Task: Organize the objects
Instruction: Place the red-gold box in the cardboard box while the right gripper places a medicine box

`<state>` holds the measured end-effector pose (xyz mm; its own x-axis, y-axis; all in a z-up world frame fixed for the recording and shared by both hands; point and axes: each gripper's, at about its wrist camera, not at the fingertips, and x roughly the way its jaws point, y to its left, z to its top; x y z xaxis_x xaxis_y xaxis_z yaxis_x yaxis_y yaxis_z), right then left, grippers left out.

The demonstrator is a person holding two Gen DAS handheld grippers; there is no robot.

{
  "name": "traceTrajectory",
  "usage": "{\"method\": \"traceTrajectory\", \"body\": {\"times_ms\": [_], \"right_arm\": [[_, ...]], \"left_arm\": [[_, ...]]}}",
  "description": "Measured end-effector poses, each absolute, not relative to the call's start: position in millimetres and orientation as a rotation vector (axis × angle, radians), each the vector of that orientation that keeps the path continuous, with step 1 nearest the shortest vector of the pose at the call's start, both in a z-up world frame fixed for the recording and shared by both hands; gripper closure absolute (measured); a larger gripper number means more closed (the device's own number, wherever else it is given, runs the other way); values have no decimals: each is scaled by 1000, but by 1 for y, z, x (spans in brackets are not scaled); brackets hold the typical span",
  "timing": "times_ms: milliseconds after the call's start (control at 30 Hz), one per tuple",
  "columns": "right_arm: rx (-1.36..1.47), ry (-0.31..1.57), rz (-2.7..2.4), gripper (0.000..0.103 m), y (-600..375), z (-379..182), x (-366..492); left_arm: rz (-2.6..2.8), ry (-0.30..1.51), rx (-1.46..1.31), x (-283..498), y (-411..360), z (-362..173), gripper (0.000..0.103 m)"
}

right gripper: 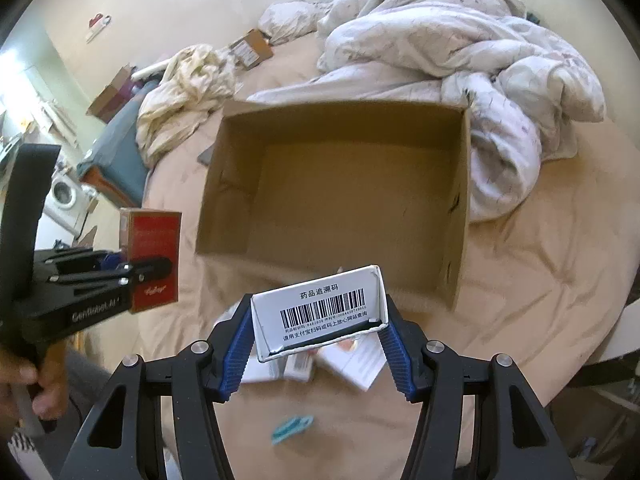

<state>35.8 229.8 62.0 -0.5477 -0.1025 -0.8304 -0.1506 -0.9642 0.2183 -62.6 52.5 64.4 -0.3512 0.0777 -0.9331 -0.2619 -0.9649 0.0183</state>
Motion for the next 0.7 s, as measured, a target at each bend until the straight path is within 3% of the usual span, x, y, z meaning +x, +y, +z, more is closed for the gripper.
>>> {"method": "traceTrajectory", "body": {"times_ms": [367, 500, 700], "right_arm": [[-1486, 373, 2611, 41, 255, 32, -15], [-1512, 456, 2576, 41, 261, 24, -27], [-1564, 333, 2526, 41, 254, 6, -47]], "left_arm": [[2401, 378, -1627, -102, 94, 35, 83], [2382, 418, -1653, -116, 103, 13, 83], [2383, 455, -1676, -136, 109, -9, 83]]}}
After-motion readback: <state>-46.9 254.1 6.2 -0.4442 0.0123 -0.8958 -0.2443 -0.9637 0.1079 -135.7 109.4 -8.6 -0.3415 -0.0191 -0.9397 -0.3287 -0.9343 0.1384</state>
